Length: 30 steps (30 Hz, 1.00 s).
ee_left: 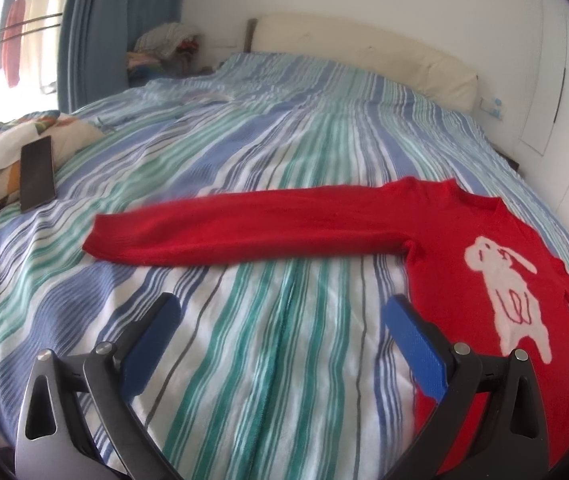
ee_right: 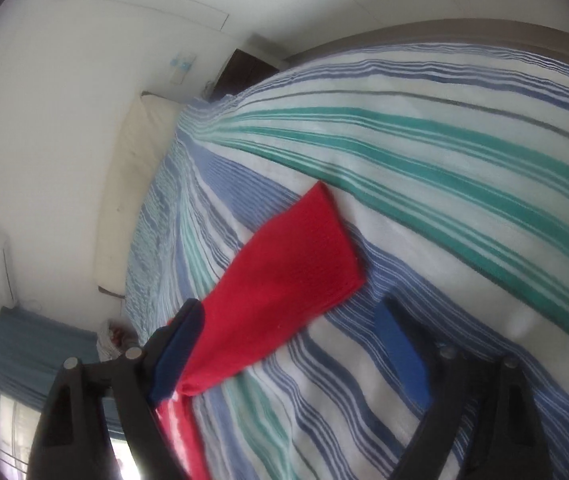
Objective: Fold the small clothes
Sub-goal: 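Grasp a sleeve cuff with the right gripper and fold it across the sweater body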
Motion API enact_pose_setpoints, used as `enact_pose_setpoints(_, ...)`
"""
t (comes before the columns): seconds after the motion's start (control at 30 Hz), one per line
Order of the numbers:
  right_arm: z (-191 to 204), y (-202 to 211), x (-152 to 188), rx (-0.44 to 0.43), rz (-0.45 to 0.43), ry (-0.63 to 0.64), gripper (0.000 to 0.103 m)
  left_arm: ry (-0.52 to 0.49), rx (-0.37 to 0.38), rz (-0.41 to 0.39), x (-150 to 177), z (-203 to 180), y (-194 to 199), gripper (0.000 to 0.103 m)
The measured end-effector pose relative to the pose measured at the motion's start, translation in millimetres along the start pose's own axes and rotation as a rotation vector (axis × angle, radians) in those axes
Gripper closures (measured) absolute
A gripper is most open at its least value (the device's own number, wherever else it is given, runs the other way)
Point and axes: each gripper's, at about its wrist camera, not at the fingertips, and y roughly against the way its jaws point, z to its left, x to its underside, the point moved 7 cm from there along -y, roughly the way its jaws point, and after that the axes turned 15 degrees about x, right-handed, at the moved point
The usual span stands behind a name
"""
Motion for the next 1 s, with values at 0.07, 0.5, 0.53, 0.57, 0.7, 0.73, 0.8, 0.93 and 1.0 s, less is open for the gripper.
enact_pose_setpoints(0.07, 4.7, -9.9, -7.3, -0.003, -0.017, -0.024, 0.022, 0.024, 0.001, 0.007, 0.6, 5.0, -1.6, 0.001)
enact_pose_setpoints(0.5, 102.1, 22.5, -7.3, 0.037, -0.183, 0.306, 0.098, 0.108, 0.036, -0.015, -7.0, 14.7, 8.9, 0.001)
enact_pose_setpoints(0.53, 133.0, 32.2, 0.7, 0.001, -0.195, 0.370, 0.098, 0.111, 0.042, -0.016, -8.4, 14.1, 9.7, 0.001)
enact_pose_setpoints(0.57, 166.1, 40.9, 12.1, -0.035, -0.203, 0.436, 0.098, 0.112, 0.049, -0.019, -9.6, 13.4, 10.7, 0.001)
enact_pose_setpoints(0.7, 296.8, 53.8, 81.8, -0.216, -0.157, 0.655, 0.098, 0.102, 0.047, -0.026, -12.7, 12.7, 12.2, 0.001)
enact_pose_setpoints(0.73, 325.1, 51.1, 103.2, -0.248, -0.134, 0.702, 0.098, 0.096, 0.042, -0.027, -13.0, 13.2, 13.0, 0.001)
enact_pose_setpoints(0.8, 372.6, 37.7, 156.0, -0.296, -0.084, 0.792, 0.098, 0.082, 0.026, -0.033, -13.8, 15.2, 15.4, 0.001)
enact_pose_setpoints(0.93, 435.1, -12.7, 256.0, -0.331, 0.042, 0.922, 0.082, 0.073, 0.003, -0.037, -15.0, 22.7, 19.4, 0.001)
enact_pose_setpoints(1.0, 435.0, -43.5, 302.4, -0.346, 0.204, 0.938, 0.035, 0.091, 0.005, -0.034, -15.0, 27.2, 20.1, 0.001)
